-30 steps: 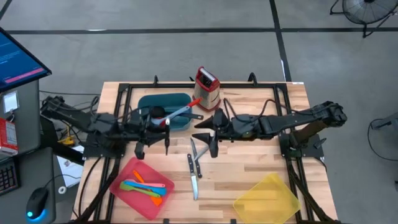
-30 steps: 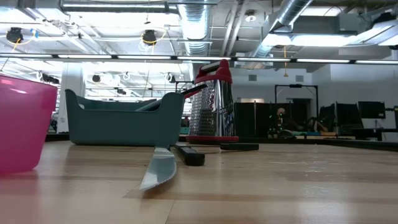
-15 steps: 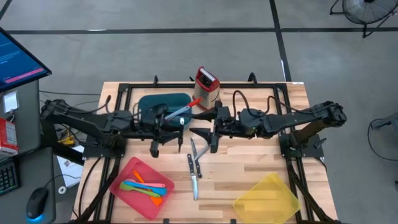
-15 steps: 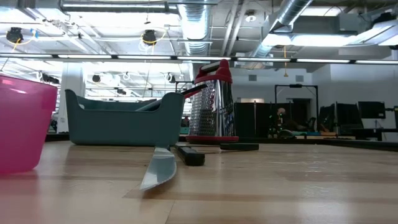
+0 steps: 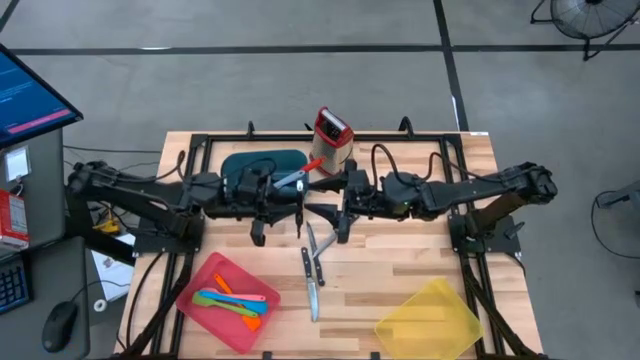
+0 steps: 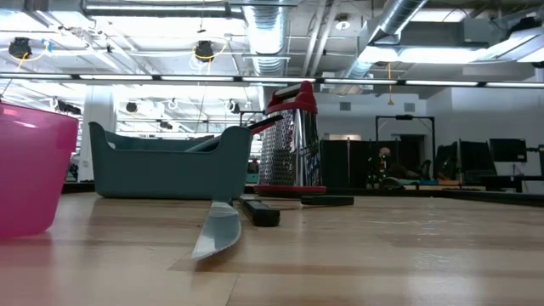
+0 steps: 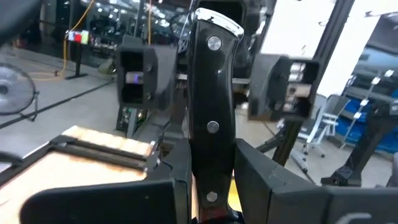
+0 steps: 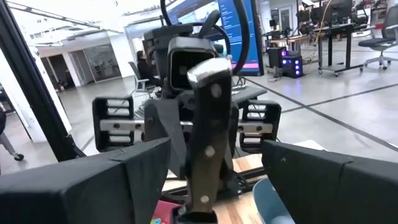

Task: Pick & Place Kitchen Items
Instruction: Put the black table knife into the yellow bin

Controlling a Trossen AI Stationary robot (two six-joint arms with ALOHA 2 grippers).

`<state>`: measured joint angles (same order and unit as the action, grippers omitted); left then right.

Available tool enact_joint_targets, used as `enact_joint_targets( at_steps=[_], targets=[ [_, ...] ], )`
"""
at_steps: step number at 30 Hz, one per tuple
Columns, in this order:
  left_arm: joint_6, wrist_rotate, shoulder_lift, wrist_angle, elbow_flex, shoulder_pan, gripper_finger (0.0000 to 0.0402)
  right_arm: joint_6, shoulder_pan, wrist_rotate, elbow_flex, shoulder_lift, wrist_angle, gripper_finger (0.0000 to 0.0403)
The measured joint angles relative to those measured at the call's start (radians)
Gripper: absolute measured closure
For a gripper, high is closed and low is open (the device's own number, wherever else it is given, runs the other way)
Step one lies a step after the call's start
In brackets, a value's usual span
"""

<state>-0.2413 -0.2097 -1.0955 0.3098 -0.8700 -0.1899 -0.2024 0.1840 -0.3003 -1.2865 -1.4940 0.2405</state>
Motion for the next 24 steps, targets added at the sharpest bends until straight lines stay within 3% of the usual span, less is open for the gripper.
enact_joint_targets(
  at_steps=[9, 24],
  targets=[
    [0.000, 0.070, -0.049, 0.015, 0.000, 0.012, 0.0343, 0.000, -0.036, 0.027, 0.000, 0.000, 0.002, 0.0145],
    [0.027, 0.085, -0.085, 0.115, 0.000, 0.048, 0.0343, 0.000, -0.056, 0.065, 0.000, 0.000, -0.030, 0.0157]
  ],
)
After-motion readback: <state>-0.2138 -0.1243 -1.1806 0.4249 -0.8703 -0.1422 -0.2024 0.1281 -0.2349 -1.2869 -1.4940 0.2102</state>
